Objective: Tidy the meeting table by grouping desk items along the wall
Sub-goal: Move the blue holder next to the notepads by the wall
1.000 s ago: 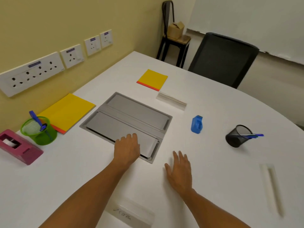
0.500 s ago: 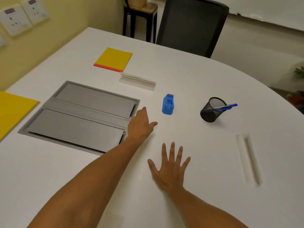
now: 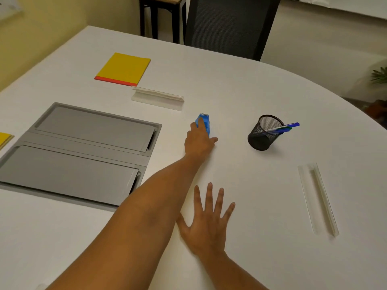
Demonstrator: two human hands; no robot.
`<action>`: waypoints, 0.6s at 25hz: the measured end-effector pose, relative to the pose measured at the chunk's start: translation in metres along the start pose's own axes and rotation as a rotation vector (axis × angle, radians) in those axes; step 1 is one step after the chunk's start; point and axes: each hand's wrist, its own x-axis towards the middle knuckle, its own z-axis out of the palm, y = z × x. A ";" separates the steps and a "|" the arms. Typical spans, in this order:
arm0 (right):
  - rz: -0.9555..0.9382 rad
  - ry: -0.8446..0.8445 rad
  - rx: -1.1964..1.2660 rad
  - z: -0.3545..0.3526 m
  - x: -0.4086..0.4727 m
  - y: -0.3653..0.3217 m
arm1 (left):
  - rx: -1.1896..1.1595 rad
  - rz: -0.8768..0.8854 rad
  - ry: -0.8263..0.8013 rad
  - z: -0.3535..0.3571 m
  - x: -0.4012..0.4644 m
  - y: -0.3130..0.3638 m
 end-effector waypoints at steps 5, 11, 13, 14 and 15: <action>0.001 -0.002 -0.006 0.000 0.000 0.001 | 0.045 -0.005 0.073 0.007 0.013 0.000; 0.012 -0.014 0.011 -0.001 -0.002 -0.001 | -0.161 -0.038 0.150 -0.023 0.004 -0.025; 0.006 -0.020 0.006 -0.002 -0.003 -0.001 | -0.187 -0.032 0.192 -0.045 -0.006 -0.040; 0.005 -0.024 0.002 -0.002 -0.004 -0.001 | -0.194 -0.041 0.212 -0.059 -0.013 -0.050; 0.005 -0.031 -0.004 -0.002 -0.004 0.000 | -0.205 -0.057 0.230 -0.072 -0.020 -0.060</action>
